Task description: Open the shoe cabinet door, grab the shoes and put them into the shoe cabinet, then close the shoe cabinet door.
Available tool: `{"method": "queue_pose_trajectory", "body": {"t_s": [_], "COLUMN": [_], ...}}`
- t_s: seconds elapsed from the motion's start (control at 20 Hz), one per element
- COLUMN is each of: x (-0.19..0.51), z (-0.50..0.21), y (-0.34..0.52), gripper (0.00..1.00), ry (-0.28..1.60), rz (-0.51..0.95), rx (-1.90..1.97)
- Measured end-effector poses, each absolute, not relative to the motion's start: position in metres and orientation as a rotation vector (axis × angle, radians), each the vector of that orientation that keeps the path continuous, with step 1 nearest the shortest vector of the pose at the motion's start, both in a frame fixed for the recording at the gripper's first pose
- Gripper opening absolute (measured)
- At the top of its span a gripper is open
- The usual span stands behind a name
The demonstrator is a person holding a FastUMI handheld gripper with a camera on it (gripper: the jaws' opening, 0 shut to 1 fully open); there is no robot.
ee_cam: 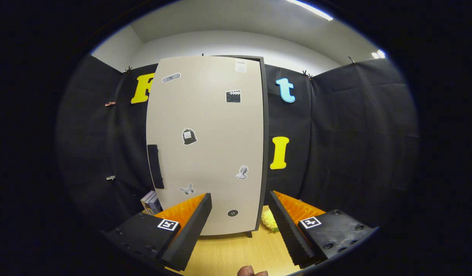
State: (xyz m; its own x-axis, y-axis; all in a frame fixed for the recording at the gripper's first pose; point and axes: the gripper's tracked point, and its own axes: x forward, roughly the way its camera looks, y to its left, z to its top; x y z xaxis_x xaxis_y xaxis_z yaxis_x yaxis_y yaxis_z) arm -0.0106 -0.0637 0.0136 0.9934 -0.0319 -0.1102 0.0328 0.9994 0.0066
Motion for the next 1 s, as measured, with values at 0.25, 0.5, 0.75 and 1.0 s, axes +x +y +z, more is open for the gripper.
{"method": "queue_pose_trajectory", "body": {"t_s": [0.25, 0.5, 0.75, 1.0], "x": [-0.0116, -0.0116, -0.0126, -0.0129], "z": [0.0132, 0.0087, 0.0072, 0.0074], "y": [-0.0626, -0.0662, -0.0702, -0.0699], "gripper": [0.98, 0.98, 0.98, 0.98], "ry": [0.11, 0.12, 0.122, 0.12], "rz": [-0.027, -0.032, -0.037, -0.036], "rx": [0.006, 0.02, 0.028, 0.026]}}
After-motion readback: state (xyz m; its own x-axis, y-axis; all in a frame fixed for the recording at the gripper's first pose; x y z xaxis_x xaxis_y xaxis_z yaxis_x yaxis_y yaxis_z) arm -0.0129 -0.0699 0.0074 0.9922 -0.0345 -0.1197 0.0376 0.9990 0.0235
